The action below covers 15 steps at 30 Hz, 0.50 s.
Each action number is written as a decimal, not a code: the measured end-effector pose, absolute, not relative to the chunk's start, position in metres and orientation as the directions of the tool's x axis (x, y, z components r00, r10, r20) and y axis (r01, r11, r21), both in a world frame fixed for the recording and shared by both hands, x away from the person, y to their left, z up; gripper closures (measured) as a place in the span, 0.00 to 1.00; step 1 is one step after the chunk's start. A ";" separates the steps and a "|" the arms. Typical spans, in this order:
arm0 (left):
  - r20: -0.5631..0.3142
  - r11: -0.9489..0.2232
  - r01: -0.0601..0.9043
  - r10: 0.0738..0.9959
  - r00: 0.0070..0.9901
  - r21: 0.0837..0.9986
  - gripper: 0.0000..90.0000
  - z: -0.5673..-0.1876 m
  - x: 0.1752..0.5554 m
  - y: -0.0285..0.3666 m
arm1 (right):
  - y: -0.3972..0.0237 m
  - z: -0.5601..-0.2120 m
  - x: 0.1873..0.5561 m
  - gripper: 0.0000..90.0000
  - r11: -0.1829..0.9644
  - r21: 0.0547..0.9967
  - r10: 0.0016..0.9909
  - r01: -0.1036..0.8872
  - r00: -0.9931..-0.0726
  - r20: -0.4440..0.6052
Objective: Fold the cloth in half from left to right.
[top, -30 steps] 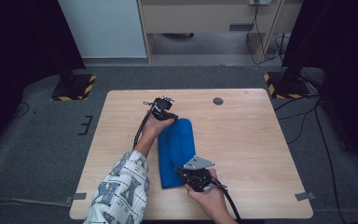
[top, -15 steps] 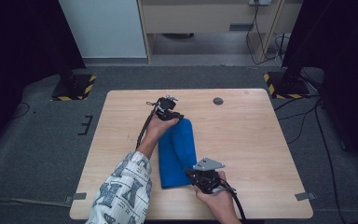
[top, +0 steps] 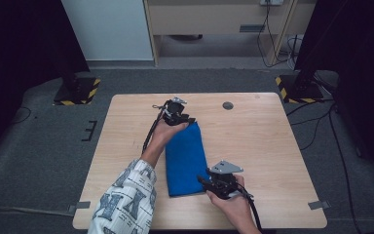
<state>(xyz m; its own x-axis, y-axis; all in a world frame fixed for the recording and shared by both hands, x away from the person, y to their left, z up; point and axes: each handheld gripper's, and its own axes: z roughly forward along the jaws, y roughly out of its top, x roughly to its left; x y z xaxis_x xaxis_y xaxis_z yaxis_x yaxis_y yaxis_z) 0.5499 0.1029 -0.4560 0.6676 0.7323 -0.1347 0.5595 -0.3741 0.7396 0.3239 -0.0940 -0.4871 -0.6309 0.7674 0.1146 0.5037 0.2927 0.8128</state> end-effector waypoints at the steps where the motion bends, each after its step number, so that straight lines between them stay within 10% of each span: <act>1: -0.129 -0.372 0.552 0.733 0.668 0.747 0.66 -0.455 0.548 0.103 | -0.094 -0.487 0.326 0.56 0.293 0.811 0.768 0.507 -0.630 0.116; 15: -0.066 -0.390 0.513 0.744 0.664 0.764 0.37 -0.451 0.531 0.131 | -0.088 -0.491 0.367 0.24 0.305 0.797 0.769 0.521 -0.629 0.117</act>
